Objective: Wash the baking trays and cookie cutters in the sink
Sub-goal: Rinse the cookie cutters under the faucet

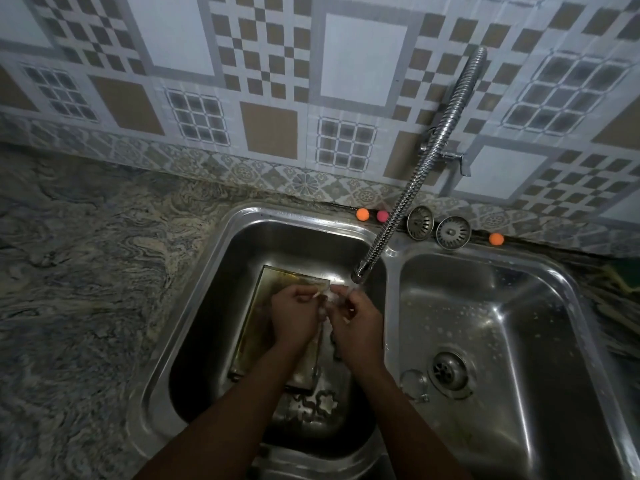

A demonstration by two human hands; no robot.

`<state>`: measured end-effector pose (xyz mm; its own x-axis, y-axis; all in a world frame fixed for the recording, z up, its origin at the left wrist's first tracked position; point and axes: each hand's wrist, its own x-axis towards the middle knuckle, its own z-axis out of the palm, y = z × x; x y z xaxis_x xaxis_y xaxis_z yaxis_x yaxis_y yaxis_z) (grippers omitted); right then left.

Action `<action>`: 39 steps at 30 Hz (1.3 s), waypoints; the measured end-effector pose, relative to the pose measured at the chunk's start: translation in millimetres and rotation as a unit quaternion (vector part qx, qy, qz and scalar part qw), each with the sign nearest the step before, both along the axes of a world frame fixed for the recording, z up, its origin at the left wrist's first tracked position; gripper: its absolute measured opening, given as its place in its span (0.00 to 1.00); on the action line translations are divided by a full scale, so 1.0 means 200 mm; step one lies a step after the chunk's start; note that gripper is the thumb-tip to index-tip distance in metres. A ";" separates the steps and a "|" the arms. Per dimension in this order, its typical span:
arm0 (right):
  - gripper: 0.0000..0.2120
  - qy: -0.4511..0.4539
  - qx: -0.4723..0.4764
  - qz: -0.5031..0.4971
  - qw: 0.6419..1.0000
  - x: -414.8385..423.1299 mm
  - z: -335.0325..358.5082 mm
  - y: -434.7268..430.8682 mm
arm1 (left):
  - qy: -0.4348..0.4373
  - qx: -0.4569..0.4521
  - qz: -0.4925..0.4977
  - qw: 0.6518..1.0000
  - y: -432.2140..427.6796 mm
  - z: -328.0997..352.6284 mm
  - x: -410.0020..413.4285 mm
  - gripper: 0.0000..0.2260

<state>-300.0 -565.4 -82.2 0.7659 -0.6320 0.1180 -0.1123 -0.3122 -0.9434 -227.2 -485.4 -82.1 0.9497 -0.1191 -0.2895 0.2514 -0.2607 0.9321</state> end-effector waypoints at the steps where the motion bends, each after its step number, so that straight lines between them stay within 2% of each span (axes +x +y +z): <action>1: 0.11 0.013 -0.006 -0.006 1.000 0.00 -0.01 0.00 | 0.005 -0.010 0.015 1.000 -0.01 0.00 0.01 0.10; 4: 0.03 0.048 0.020 -0.050 0.997 -0.01 -0.01 0.01 | -0.023 -0.034 -0.017 0.999 -0.02 0.04 0.00 0.11; 6: 0.02 0.060 0.045 -0.086 0.993 -0.02 -0.02 0.00 | -0.051 -0.026 -0.068 0.996 0.00 0.04 0.00 0.08; 10: 0.02 0.053 0.152 -0.116 0.980 -0.01 -0.01 -0.04 | -0.086 0.004 -0.158 0.984 0.03 -0.01 0.01 0.10; 12: 0.03 0.030 0.224 -0.098 0.969 0.01 0.01 -0.04 | -0.025 0.000 -0.147 0.989 0.01 -0.02 -0.01 0.09; 14: 0.05 -0.002 0.300 -0.088 0.950 0.01 0.03 -0.03 | 0.111 -0.076 -0.101 0.986 -0.03 0.01 -0.02 0.09; 17: 0.06 -0.020 0.322 -0.053 0.945 0.00 0.06 -0.06 | 0.296 -0.209 -0.077 0.929 -0.06 0.03 0.00 0.11; 20: 0.08 -0.003 0.304 -0.007 0.953 -0.01 0.08 -0.10 | 0.350 -0.265 -0.057 0.897 -0.07 0.04 0.03 0.11; 23: 0.06 0.021 0.306 -0.055 0.950 0.01 0.06 -0.10 | 0.330 -0.295 -0.030 0.896 -0.09 0.06 0.02 0.08; 24: 0.08 0.018 0.341 -0.075 0.937 0.03 0.05 -0.10 | 0.307 -0.296 -0.016 0.904 -0.10 0.07 0.01 0.07; 27: 0.11 -0.031 0.530 -0.138 0.836 0.08 0.09 -0.06 | 0.194 -0.236 -0.009 0.952 -0.11 0.07 -0.01 0.07; 29: 0.12 -0.045 0.591 -0.158 0.790 0.12 0.10 -0.03 | 0.178 -0.242 -0.019 0.954 -0.12 0.09 -0.03 0.09; 32: 0.12 -0.043 0.612 -0.169 0.771 0.14 0.14 -0.03 | 0.233 -0.328 0.028 0.915 -0.13 0.12 -0.03 0.11; 34: 0.12 -0.053 0.645 -0.178 0.741 0.11 0.15 -0.06 | 0.253 -0.351 0.037 0.901 -0.14 0.13 -0.05 0.12; 35: 0.11 -0.054 0.651 -0.165 0.739 0.08 0.17 -0.08 | 0.255 -0.350 0.033 0.901 -0.16 0.13 -0.06 0.11; 36: 0.11 -0.045 0.636 -0.157 0.754 0.05 0.15 -0.11 | 0.259 -0.346 0.023 0.902 -0.18 0.14 -0.09 0.11; 39: 0.10 -0.047 0.626 -0.192 0.755 -0.12 0.12 -0.21 | 0.267 -0.307 -0.027 0.913 -0.26 0.14 -0.23 0.08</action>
<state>-323.8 -606.6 -58.5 0.5241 -0.4669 -0.7123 0.1187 0.8682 -0.4818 -273.1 -537.1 -54.4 0.6804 -0.4577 -0.5723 0.7153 0.2449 0.6545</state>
